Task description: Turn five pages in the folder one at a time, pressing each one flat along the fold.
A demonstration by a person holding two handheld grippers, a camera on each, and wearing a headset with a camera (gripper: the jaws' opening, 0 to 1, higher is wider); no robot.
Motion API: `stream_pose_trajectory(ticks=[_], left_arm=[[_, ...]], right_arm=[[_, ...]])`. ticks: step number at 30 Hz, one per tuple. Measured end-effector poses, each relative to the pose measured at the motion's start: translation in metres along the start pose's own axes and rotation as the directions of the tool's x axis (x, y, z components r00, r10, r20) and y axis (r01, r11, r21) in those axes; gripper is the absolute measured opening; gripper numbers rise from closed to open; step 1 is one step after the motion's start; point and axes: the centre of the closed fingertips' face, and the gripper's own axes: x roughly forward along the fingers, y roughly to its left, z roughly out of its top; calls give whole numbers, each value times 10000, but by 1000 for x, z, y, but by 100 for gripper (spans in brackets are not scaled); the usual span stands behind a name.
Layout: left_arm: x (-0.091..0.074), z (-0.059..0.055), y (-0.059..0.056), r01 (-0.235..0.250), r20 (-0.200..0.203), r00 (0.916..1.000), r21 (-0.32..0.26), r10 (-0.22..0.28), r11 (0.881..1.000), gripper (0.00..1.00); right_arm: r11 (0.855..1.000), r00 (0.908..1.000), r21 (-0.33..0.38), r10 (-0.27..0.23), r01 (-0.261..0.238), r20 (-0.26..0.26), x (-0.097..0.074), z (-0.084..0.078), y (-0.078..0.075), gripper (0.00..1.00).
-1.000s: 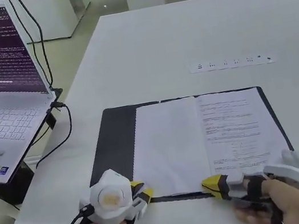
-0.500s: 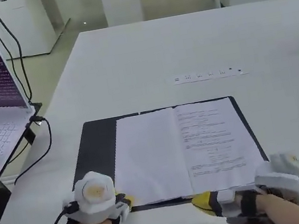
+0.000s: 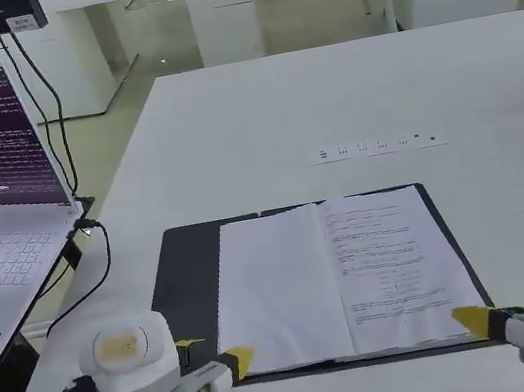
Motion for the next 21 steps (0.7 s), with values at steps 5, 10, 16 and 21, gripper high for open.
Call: stream_pose_trajectory(ticks=[5,10,16,21], left_arm=[[-10,-1,-6,-206,198,9996,230,202,9995,63],[-16,-11,-15,-153,-70,9999,-122,152,9998,80],[-22,-5,-22,-304,91,9995,971,296,9948,89],[-28,-2,-26,-286,240,9994,1038,262,9942,95]], right_arm=[[9938,9957,-930,-542,612,755,-11,9,-6,75],[9925,9967,-1121,-419,495,694,-11,-4,-9,94],[9885,9956,-1501,-68,208,930,-20,-8,-5,100],[9927,9952,-1195,-47,164,977,-23,-10,-8,100]])
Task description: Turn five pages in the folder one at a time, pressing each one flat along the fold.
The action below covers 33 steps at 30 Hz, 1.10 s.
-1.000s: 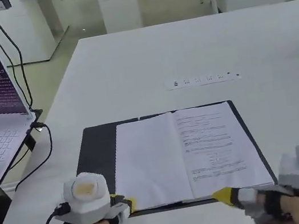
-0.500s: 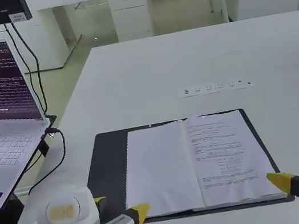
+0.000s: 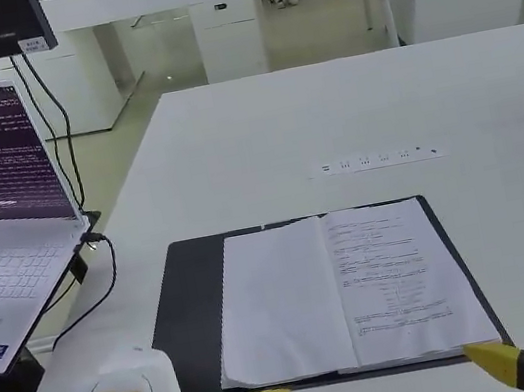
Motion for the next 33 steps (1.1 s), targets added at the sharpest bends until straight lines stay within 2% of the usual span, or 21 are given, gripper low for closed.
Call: stream_pose_trajectory(ticks=[4,7,9,12,17,24,33], left_arm=[[-5,3,-1,-66,198,9998,163,63,9998,99],[-9,3,2,-222,255,9994,110,219,9997,99],[-9,0,1,-138,97,9999,-21,138,9999,99],[-11,-1,2,-208,90,9997,-60,208,9998,99],[-9,0,-3,-159,64,9999,-63,159,9999,99],[3,6,-12,-7,148,9999,48,6,10000,99],[31,10,-27,376,-36,9993,302,-375,9988,95]], right_arm=[[10000,10000,33,50,-50,-3,-1,-2,4,100],[10000,10000,62,78,-78,0,-2,-3,4,100],[9999,9999,84,122,-123,23,-3,-4,4,100],[9998,9998,22,176,-175,-80,-3,-6,5,100],[9995,9994,30,327,-327,120,-2,0,6,100],[9987,9985,-59,515,-513,203,2,4,9,99],[9982,9981,112,595,-597,152,6,0,9,98]])
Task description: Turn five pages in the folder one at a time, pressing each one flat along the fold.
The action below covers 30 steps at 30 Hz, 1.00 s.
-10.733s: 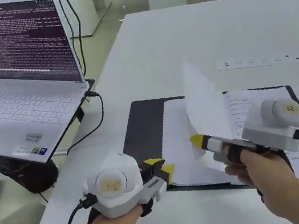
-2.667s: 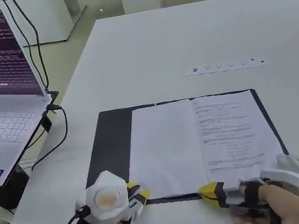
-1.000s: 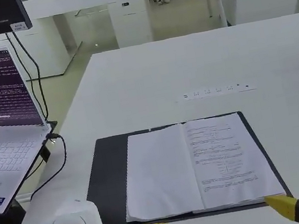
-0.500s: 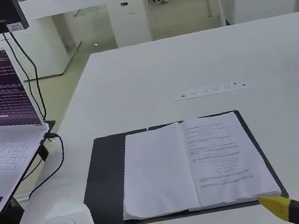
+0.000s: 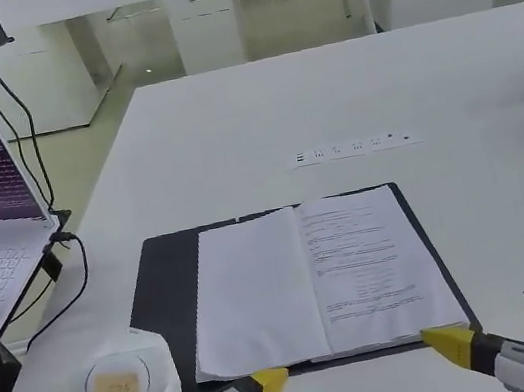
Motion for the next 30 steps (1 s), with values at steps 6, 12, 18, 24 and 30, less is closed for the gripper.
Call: stream_pose_trajectory(ticks=[6,12,18,24,30], left_arm=[[25,4,-19,542,-197,9984,376,-535,9978,94],[57,9,-42,1163,-372,9929,941,-1133,9887,90],[91,15,-67,1853,-567,9822,1403,-1790,9726,88],[124,21,-94,2409,-552,9704,1631,-2349,9567,84],[153,22,-115,2614,-528,9652,2134,-2560,9413,78]], right_arm=[[9999,10000,157,-29,29,4,1,0,-4,97],[9998,9999,129,-122,122,-16,0,-2,-7,96],[9990,9995,341,-304,300,125,-2,0,-12,95],[9981,9983,363,-505,494,299,-3,2,-15,93],[9978,9977,341,-589,577,331,-4,2,-16,92]])
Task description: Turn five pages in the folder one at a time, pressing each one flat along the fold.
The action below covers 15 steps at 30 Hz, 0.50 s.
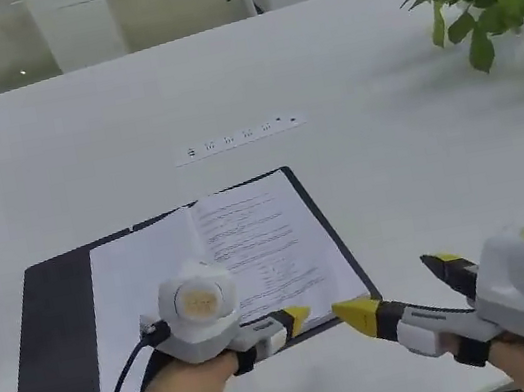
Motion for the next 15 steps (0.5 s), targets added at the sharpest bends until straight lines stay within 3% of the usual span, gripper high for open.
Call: stream_pose_trajectory(ticks=[5,10,15], left_arm=[[27,0,-8,65,28,10000,-21,-65,10000,72],[44,-2,-15,44,-5,10000,-47,-44,10000,67],[57,-15,-16,-147,-413,9990,95,150,9998,61]], right_arm=[[9999,9999,-127,-48,46,-154,1,-3,0,92],[9999,9998,-152,-78,75,-196,1,-3,0,91],[9997,9994,-232,-64,56,-353,2,-7,1,91]])
